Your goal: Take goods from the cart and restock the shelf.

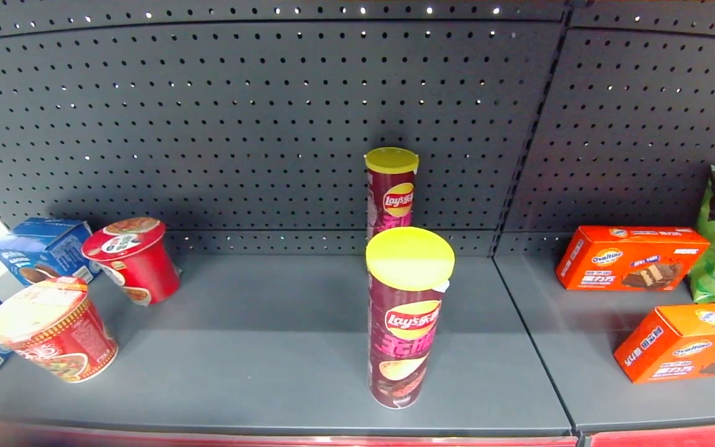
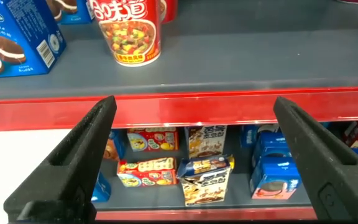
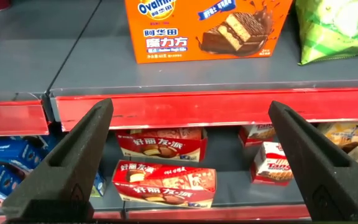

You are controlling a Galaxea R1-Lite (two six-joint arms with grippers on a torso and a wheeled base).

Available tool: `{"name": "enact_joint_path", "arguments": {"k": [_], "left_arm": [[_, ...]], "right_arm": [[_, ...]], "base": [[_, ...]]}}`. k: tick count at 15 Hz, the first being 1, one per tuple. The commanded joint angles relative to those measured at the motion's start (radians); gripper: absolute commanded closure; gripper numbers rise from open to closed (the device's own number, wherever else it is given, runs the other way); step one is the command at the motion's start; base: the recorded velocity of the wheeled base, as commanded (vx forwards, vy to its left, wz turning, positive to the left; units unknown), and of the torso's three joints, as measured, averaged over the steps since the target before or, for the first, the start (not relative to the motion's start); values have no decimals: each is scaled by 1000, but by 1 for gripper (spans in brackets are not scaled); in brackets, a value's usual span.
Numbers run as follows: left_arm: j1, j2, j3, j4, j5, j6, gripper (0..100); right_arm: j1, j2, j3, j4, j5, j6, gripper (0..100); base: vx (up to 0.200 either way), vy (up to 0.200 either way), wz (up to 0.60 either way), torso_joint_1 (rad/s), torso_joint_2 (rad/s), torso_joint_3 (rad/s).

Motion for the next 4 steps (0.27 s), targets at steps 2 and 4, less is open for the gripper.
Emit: {"name": "enact_joint_path", "arguments": {"k": [2,4], "left_arm": [[0,0,0,-1,0,0,0],[0,0,0,-1,0,1,0]], "right_arm": [[0,2,0,0,0,0,0],[0,2,0,0,0,0,0]], "base": [[0,0,0,0,0,0],[0,0,0,0,0,0]]}}
